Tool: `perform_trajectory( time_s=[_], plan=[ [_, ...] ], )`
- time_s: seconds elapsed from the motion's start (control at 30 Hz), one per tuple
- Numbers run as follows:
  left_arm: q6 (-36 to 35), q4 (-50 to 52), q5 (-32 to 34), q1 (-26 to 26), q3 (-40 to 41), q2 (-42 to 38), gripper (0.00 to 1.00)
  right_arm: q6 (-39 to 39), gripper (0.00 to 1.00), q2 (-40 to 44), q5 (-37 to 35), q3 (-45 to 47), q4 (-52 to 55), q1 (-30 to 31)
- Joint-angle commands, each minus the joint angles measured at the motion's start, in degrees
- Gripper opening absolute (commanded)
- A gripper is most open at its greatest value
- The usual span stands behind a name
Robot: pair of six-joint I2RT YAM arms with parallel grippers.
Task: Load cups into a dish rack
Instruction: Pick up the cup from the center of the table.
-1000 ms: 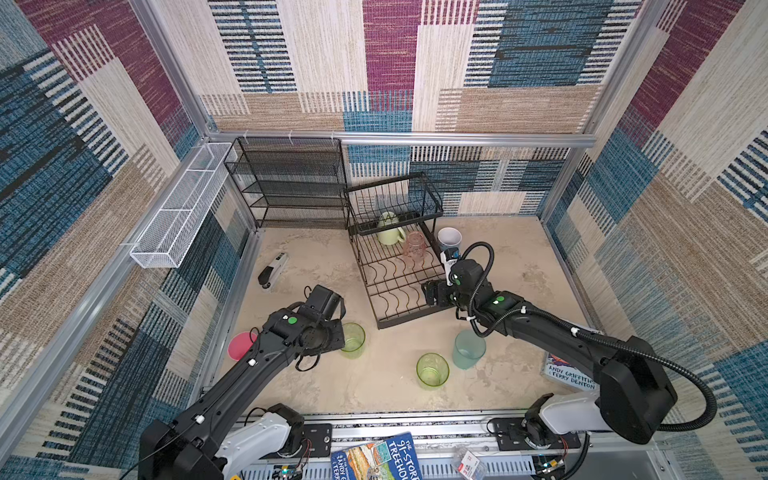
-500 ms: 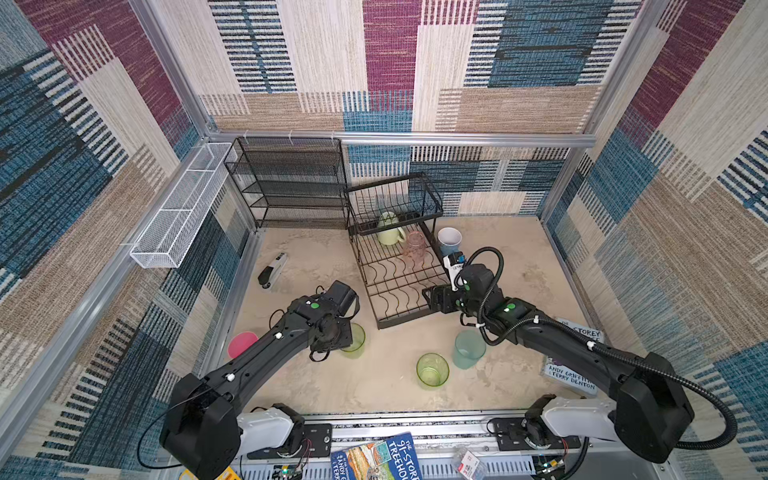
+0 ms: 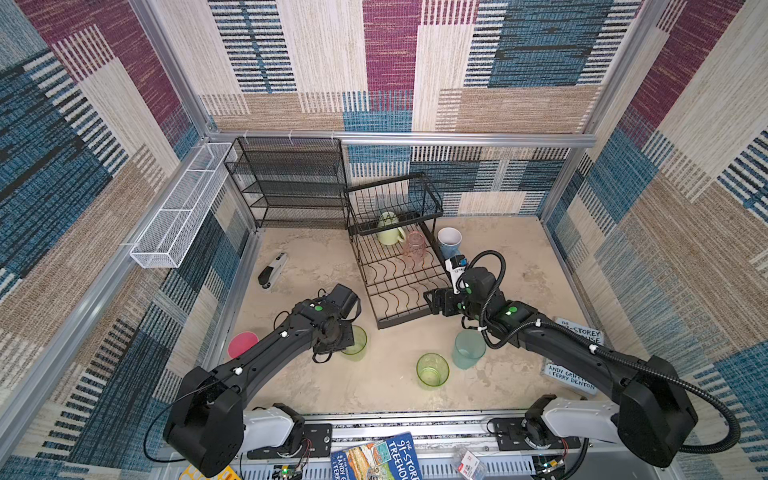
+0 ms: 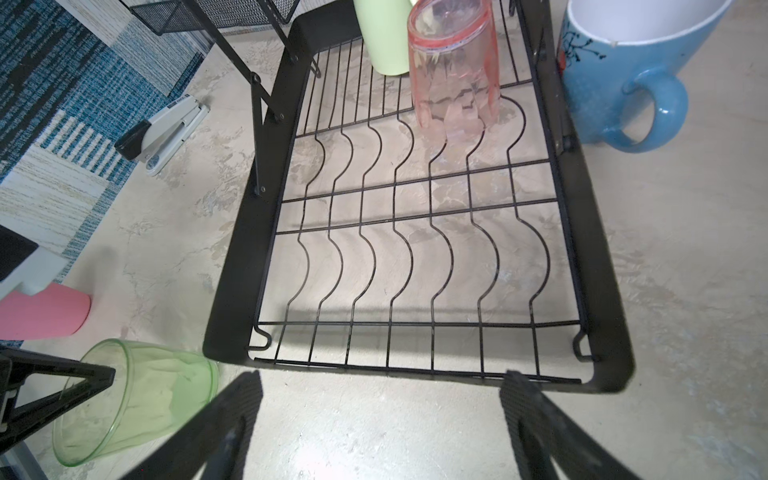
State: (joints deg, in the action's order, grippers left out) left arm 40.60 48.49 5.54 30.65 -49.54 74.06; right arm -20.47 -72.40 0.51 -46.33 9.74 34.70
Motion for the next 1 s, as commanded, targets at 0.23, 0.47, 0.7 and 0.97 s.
perform_trajectory(
  time_s=[0.23,0.47,0.7,0.97],
  plan=[
    [-1.01,0.35,0.19,0.02,-2.80,-5.25,0.02,-2.77,0.94,-1.25,4.37,-1.72,-1.14,-0.06],
    [-0.97,-0.08,-3.35,0.02,-7.00,-10.51,0.03,-6.48,0.95,-2.56,9.55,-4.00,-1.34,-0.59],
    [1.20,-8.04,-12.48,0.02,-11.02,-10.49,0.03,-12.52,0.95,-1.92,13.14,-6.71,-1.73,-1.34],
    [8.98,-25.74,-19.83,0.02,-11.38,-7.57,0.04,-25.47,0.95,2.35,17.12,-7.71,-4.44,-4.45]
  ],
)
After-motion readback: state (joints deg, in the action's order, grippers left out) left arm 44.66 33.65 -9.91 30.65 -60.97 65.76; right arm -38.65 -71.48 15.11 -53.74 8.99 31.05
